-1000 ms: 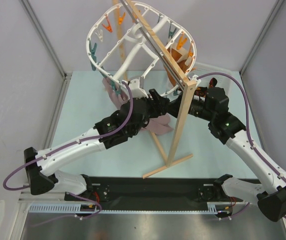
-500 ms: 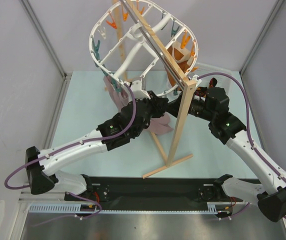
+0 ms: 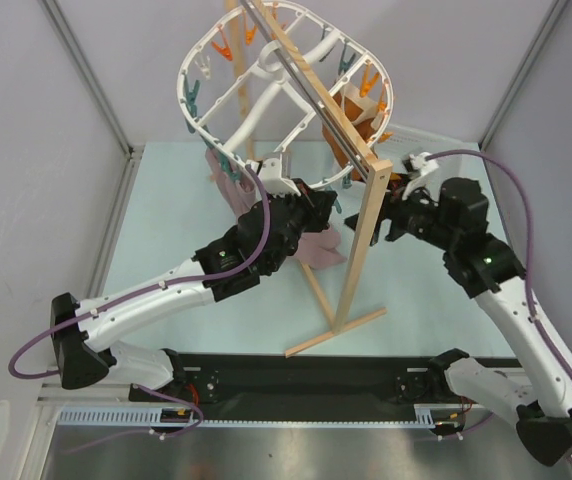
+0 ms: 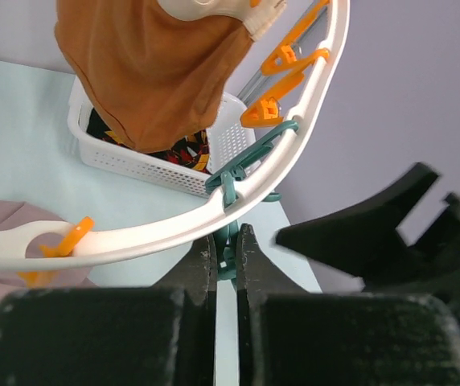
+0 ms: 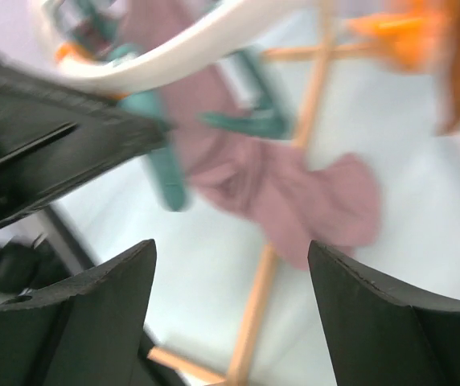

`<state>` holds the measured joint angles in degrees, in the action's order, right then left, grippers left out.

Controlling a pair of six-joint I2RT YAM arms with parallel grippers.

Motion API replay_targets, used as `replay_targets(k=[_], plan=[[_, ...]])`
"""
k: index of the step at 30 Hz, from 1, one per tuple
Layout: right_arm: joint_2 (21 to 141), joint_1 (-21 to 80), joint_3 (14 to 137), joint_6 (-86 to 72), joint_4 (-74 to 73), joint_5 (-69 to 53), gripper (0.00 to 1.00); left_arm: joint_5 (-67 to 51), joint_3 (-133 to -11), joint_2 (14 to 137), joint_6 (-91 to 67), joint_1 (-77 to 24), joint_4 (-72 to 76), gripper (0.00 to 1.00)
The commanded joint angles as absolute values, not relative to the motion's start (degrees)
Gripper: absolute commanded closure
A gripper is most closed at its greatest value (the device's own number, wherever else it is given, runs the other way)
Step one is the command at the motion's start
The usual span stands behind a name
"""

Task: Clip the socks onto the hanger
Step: Open the clamp at the hanger, then pick up the sock from the bin.

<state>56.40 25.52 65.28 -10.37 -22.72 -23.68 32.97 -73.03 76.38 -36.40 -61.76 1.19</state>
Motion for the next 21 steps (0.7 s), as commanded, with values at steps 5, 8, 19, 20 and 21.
replay_targets(k=[5,8,19,20,21], plan=[[53.61,9.78,70.05,-9.31,-31.73,-9.78,0.23,33.4,-72.95,74.09,-35.16,-61.7,1.76,1.0],[57.91,5.73,69.79,-11.68,-27.89,-5.47,0.25,33.13,-72.34,73.74,-34.89,-61.7,2.28,1.0],[87.76,0.79,74.34,-17.41,-10.29,6.77,0.33,31.73,-70.58,72.33,-33.31,-61.7,3.16,1.0],[90.5,0.44,76.27,-15.49,-10.63,4.85,0.32,31.73,-70.49,72.25,-33.14,-61.7,3.25,1.0],[92.96,0.44,80.29,-14.25,-11.5,3.53,0.31,31.73,-70.4,71.99,-32.96,-61.7,3.43,1.0]])
